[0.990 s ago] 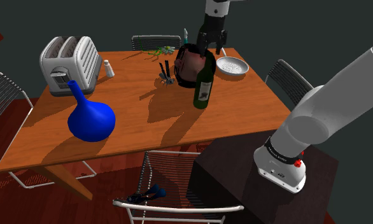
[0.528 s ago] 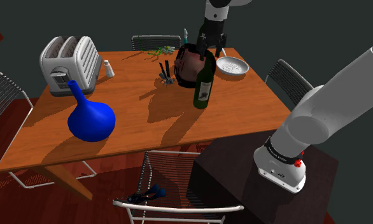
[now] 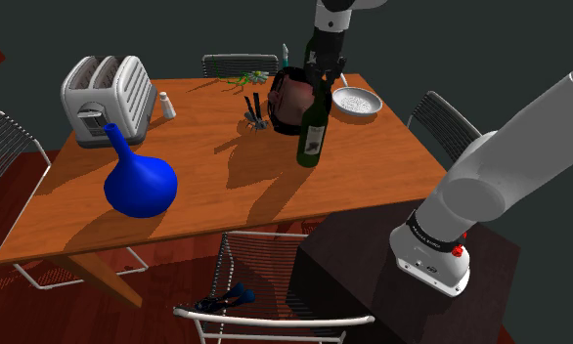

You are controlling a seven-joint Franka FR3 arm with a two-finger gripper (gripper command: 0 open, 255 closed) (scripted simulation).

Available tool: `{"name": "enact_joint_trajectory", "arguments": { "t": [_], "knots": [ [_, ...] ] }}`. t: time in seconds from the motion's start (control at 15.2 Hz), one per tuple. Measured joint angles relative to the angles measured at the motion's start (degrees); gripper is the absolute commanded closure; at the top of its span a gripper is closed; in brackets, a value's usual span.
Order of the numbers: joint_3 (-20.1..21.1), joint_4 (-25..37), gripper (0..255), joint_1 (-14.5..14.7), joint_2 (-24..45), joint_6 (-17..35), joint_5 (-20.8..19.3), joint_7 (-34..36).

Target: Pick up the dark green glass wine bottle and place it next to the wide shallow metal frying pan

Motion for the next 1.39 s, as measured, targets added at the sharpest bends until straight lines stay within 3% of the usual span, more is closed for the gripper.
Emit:
{"name": "enact_joint_trajectory", "arguments": {
  "t": [0.33, 1.39],
  "knots": [
    [0.0, 0.3, 255, 0.0, -0.1, -0.4, 0.0, 0.0],
    [0.2, 10.7, 255, 0.1, -1.5, -12.2, -0.2, 0.8]
  ]
}}
